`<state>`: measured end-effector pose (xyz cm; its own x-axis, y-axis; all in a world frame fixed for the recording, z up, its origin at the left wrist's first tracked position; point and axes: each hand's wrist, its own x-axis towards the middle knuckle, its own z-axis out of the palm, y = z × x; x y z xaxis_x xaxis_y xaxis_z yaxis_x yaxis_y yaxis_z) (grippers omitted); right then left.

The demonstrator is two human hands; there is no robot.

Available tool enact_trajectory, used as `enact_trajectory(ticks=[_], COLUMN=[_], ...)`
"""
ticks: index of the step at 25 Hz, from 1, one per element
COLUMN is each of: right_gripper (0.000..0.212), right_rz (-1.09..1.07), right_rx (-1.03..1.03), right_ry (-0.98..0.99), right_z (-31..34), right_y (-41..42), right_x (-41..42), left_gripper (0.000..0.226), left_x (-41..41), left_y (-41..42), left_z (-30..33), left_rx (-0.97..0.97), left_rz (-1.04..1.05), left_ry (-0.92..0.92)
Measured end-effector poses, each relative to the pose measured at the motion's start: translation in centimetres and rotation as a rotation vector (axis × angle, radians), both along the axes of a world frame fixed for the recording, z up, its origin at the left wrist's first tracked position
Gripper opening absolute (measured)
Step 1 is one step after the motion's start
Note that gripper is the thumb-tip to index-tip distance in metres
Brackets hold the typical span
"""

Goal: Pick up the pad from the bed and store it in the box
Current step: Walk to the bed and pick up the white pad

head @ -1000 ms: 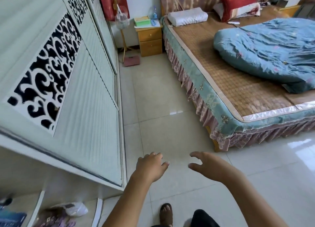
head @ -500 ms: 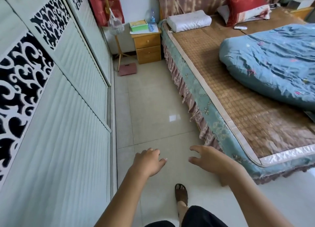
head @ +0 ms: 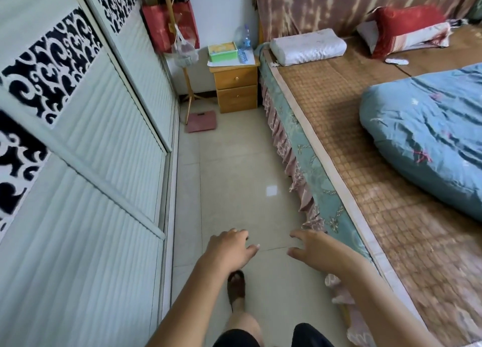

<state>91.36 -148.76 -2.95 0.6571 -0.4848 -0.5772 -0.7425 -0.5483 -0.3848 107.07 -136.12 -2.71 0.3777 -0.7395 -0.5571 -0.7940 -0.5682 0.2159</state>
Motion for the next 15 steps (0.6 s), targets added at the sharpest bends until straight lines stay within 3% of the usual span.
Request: enact_trajectory(ticks=[9,15], right_gripper=[0.053,0.052], right_rz=[-0.085,-0.141], right_rx=[-0.005,-0.021], right_ry=[-0.013,-0.030], right_z=[0.5,1.4], right_y=[-15.0,-24.7], right_x=[17.2,24.4], left_gripper=[0.050,0.048], left_x=[17.9,26.2], left_y=[-16.7,-27.0], left_z=[0.2,0.0], left_rx=[-0.038,-0.017], left_rz=[-0.041,-0.110], left_ry=[-0.011,-0.046])
